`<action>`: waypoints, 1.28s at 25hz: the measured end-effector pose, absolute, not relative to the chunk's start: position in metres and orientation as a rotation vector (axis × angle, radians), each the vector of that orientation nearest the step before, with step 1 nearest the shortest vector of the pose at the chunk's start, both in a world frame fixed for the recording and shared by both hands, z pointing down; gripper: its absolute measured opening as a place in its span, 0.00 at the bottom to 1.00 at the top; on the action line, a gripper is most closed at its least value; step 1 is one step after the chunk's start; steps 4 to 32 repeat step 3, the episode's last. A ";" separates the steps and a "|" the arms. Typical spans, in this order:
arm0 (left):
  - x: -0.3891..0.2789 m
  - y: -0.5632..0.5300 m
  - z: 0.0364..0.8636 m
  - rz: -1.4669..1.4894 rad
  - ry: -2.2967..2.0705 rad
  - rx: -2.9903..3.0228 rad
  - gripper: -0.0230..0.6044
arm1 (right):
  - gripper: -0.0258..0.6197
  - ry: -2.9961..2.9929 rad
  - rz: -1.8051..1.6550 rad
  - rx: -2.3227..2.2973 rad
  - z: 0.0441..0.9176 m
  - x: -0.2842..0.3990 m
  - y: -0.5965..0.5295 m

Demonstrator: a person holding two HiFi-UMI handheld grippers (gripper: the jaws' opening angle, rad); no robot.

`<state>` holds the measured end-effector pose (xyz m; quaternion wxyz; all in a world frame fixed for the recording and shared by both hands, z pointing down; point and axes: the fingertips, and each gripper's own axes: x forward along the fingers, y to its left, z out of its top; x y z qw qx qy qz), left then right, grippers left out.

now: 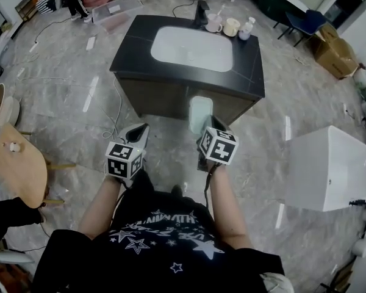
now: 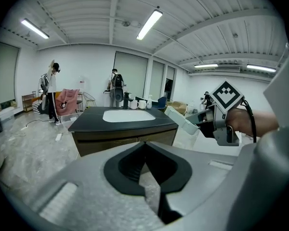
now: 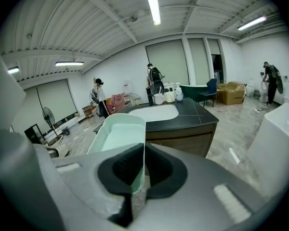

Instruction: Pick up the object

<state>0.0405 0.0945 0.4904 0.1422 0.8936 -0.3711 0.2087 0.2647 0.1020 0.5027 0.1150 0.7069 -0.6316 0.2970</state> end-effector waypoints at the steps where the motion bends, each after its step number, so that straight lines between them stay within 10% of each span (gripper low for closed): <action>1: 0.043 0.100 0.492 0.607 -1.080 2.575 0.05 | 0.05 -1.856 0.871 2.067 0.505 0.268 0.108; 32: 0.047 0.111 0.494 0.616 -1.097 2.569 0.05 | 0.05 -1.868 0.873 2.058 0.509 0.274 0.120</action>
